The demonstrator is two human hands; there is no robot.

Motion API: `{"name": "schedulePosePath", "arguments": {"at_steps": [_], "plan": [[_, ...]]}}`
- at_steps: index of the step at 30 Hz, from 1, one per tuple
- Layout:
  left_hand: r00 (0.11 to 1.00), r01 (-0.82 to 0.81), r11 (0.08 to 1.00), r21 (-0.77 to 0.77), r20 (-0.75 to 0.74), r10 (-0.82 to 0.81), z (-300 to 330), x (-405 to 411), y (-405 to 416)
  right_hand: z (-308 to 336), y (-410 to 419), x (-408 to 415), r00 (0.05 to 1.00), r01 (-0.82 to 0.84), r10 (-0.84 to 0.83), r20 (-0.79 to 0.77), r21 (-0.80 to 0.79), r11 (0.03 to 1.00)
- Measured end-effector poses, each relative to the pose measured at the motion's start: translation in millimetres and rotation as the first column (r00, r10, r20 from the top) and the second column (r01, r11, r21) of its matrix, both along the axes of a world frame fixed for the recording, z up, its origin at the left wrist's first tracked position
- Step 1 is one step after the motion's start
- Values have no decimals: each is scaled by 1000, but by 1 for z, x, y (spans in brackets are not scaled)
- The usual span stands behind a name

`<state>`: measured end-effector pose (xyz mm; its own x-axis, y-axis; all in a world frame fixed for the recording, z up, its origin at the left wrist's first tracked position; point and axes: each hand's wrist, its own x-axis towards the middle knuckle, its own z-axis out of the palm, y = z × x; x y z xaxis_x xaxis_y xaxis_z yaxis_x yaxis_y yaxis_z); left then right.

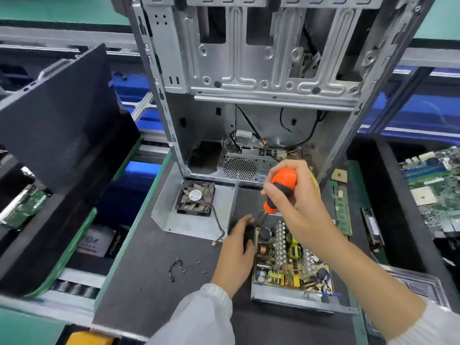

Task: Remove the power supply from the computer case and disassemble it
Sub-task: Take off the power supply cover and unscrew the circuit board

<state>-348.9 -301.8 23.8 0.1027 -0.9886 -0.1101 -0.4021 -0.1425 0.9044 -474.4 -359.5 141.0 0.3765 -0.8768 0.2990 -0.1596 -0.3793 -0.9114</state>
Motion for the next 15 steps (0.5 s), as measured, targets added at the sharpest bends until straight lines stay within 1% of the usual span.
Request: {"name": "schedulePosePath", "arguments": {"at_steps": [8, 15], "plan": [[998, -2, 998, -61, -68, -2, -4, 0, 0, -10, -3, -3, 1000, 8, -9, 19, 41, 999], [997, 3, 996, -84, -73, -9, -4, 1, 1, -12, -2, -4, 1000, 2, -4, 27, 59, 998]]}}
